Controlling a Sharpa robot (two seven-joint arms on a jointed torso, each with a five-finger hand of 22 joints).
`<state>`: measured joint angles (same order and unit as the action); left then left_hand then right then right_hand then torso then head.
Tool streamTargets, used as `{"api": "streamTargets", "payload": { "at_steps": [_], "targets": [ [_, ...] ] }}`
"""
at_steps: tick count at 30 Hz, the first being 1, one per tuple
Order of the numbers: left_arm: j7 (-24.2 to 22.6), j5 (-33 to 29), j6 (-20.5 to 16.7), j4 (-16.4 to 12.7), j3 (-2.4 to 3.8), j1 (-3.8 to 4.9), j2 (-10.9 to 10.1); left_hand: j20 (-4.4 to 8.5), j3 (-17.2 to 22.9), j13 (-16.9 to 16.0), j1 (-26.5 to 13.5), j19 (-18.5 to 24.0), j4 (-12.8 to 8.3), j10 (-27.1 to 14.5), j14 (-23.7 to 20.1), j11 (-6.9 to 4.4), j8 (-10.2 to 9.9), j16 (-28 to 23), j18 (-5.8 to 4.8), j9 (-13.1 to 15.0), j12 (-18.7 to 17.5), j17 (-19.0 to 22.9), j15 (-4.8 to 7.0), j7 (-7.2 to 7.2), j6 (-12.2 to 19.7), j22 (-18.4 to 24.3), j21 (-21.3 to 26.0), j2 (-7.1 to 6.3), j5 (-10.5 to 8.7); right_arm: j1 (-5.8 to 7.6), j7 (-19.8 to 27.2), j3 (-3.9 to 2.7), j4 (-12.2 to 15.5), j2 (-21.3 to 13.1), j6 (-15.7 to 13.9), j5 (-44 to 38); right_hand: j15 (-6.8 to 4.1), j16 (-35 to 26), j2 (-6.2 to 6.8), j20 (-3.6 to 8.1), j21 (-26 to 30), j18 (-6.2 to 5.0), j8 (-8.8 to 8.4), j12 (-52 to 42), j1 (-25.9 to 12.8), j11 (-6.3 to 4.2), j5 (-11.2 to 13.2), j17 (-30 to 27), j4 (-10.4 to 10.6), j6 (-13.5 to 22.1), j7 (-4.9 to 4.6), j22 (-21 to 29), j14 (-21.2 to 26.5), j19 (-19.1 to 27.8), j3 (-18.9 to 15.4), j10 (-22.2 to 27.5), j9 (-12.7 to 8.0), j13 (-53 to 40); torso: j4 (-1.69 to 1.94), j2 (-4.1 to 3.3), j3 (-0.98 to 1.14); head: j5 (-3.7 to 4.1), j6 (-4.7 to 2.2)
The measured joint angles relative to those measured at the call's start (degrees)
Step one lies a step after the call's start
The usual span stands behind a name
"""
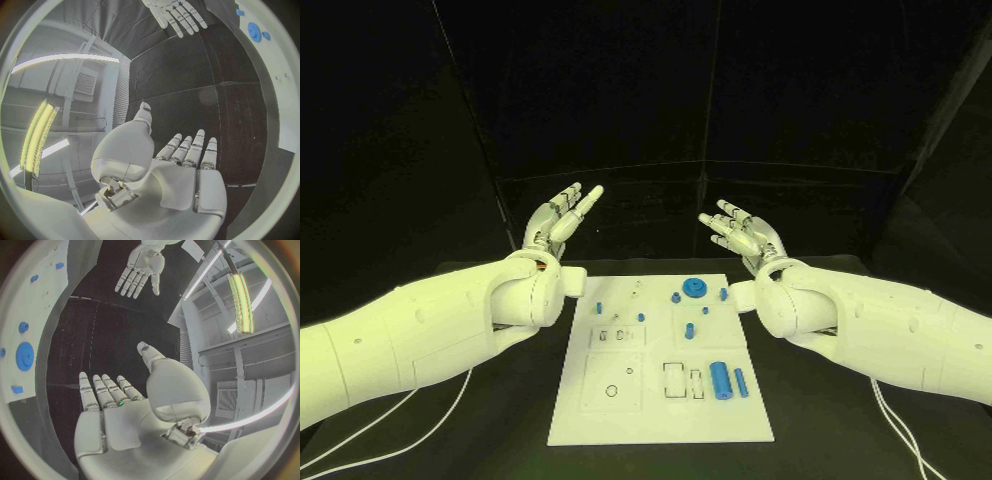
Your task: Assemble the parts on the task board
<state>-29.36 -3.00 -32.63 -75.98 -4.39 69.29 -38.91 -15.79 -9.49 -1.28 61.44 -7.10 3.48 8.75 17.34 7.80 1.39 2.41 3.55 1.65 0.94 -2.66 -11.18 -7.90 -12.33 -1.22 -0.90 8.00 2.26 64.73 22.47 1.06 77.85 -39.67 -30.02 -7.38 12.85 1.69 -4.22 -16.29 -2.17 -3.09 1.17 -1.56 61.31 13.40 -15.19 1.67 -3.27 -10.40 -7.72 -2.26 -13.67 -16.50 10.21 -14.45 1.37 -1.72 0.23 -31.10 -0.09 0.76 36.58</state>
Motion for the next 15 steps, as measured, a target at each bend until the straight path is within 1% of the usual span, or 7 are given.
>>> {"api": "streamTargets", "payload": {
  "at_steps": [3, 5, 7, 9, 10, 12, 15],
  "targets": [
    [-0.28, -0.48, 2.39, 1.12, -0.32, 0.65, 0.47, -0.61, -0.48, -0.14, 2.17, -0.23, 0.00, 0.90, 1.03, 0.49, 0.00, 0.43, 0.01, 0.11, 0.44, -0.20, -0.40, -0.07, -0.70, -0.11, -0.23, 0.38, 0.00, 0.89, -2.00, 0.18, -2.28, 0.94, 4.48, -2.60, 0.52, 0.91, -0.18, -0.12, -0.75, -0.50, 0.17, -0.59, 2.08, 0.52, 0.00, 0.35, -0.52, -1.86, -0.08, -0.36, -3.94, -2.52, 0.47, -3.33, 0.21, -0.29, 0.01, 0.00, 0.00, 0.00, 0.01],
    [-0.43, -0.72, 3.60, 1.39, -0.36, 0.80, 0.55, -0.74, -0.48, -0.21, 2.17, -0.36, 0.00, 1.31, 1.95, 0.90, 0.23, 0.64, 0.00, 0.11, 0.46, -0.36, -0.54, -0.07, -0.70, -0.20, -0.23, 0.38, 0.00, 1.36, -3.28, 0.31, -3.55, 1.46, 7.35, -4.30, 0.69, 1.92, -0.19, -0.20, -1.55, -1.59, 0.79, -1.36, 3.71, 0.83, 0.00, 0.68, -1.51, -4.16, -0.22, -0.73, -8.17, -5.13, 0.58, -7.38, 0.46, -0.66, 0.01, 0.00, -0.01, 0.00, 0.01],
    [-0.50, -0.89, 4.27, 1.43, -0.39, 0.80, 0.56, -0.87, -0.55, -0.32, 2.40, -1.40, 0.07, 2.04, 3.57, 1.63, 0.23, 1.36, 0.96, 0.20, 0.46, -0.68, -0.98, -0.10, -1.37, -0.44, -0.73, 0.61, 0.00, 1.64, -4.26, 0.35, -4.33, 1.77, 9.47, -5.54, 0.52, 3.18, 0.04, -0.26, -2.51, -1.90, 1.46, -2.46, 5.32, 0.83, 0.00, 1.09, -2.63, -7.55, -0.46, -1.19, -13.49, -8.37, 0.70, -12.73, 0.81, -1.04, 0.01, 0.00, -0.01, 0.01, 0.01],
    [-0.58, -1.04, 4.88, 1.45, -0.40, 0.79, 0.56, -0.89, -0.63, -0.51, 2.78, -2.65, 0.15, 3.61, 5.60, 2.34, 0.52, 2.11, 1.35, 0.35, 0.88, -1.01, -1.20, -0.15, -2.45, -0.66, -1.01, 0.45, 0.00, 1.91, -5.22, 0.39, -4.94, 2.02, 11.59, -6.79, 0.03, 4.54, 0.37, -0.29, -3.73, -3.18, 2.20, -3.68, 6.97, 0.53, 0.00, 1.40, -3.91, -12.20, -0.79, -1.71, -19.35, -12.20, 0.92, -18.67, 1.24, -1.41, 0.01, 0.00, -0.01, 0.00, 0.01],
    [-0.61, -1.09, 5.07, 1.45, -0.40, 0.79, 0.56, -0.89, -0.63, -0.58, 2.80, -3.27, 0.15, 4.54, 6.59, 2.67, 0.63, 2.48, 2.22, 0.45, 1.01, -1.18, -1.20, -0.18, -3.09, -0.77, -1.23, 0.43, 0.00, 1.97, -5.53, 0.40, -5.09, 2.09, 12.30, -7.21, -0.24, 5.07, 0.51, -0.30, -4.25, -3.33, 2.63, -4.14, 7.63, 0.34, 0.00, 1.50, -4.44, -14.37, -0.96, -1.91, -21.70, -13.76, 1.06, -21.03, 1.46, -1.51, 0.01, 0.00, -0.01, -0.01, 0.01],
    [-0.68, -1.32, 5.76, 0.43, -0.40, 0.80, -0.64, -1.00, -0.87, -0.90, 3.57, -5.78, -0.09, 7.53, 10.16, 3.66, 1.31, 3.72, 2.69, 0.77, 1.64, -1.73, -1.30, -0.32, -5.47, -1.23, -2.00, 0.48, 0.00, 2.03, -5.75, 0.45, -5.85, 1.95, 12.23, -10.91, -0.93, 5.99, 0.83, -0.30, -5.39, -4.55, 3.34, -4.95, 8.97, -0.17, 0.00, 1.66, -5.74, -19.52, -1.35, -2.30, -26.69, -17.08, 1.44, -25.94, 1.80, -1.62, 0.01, -0.04, -0.04, -0.18, 0.27],
    [-0.87, -1.69, 6.46, -0.18, -0.40, 0.82, -3.17, -1.05, -0.88, -1.25, 4.10, -8.47, -0.10, 10.79, 14.03, 4.46, 2.07, 4.99, 3.31, 1.17, 2.32, -2.28, -1.40, -0.54, -8.51, -1.67, -2.80, 0.94, 0.00, 2.05, -5.59, 0.46, -7.28, 0.74, 9.91, -17.44, -1.62, 6.63, 1.13, -0.24, -6.47, -5.10, 3.96, -5.43, 9.68, -0.71, 0.00, 1.75, -6.86, -24.55, -1.94, -2.59, -31.01, -19.92, 2.08, -30.03, 2.01, -1.62, 0.01, -0.27, -0.20, -0.64, 0.54]
  ]
}}
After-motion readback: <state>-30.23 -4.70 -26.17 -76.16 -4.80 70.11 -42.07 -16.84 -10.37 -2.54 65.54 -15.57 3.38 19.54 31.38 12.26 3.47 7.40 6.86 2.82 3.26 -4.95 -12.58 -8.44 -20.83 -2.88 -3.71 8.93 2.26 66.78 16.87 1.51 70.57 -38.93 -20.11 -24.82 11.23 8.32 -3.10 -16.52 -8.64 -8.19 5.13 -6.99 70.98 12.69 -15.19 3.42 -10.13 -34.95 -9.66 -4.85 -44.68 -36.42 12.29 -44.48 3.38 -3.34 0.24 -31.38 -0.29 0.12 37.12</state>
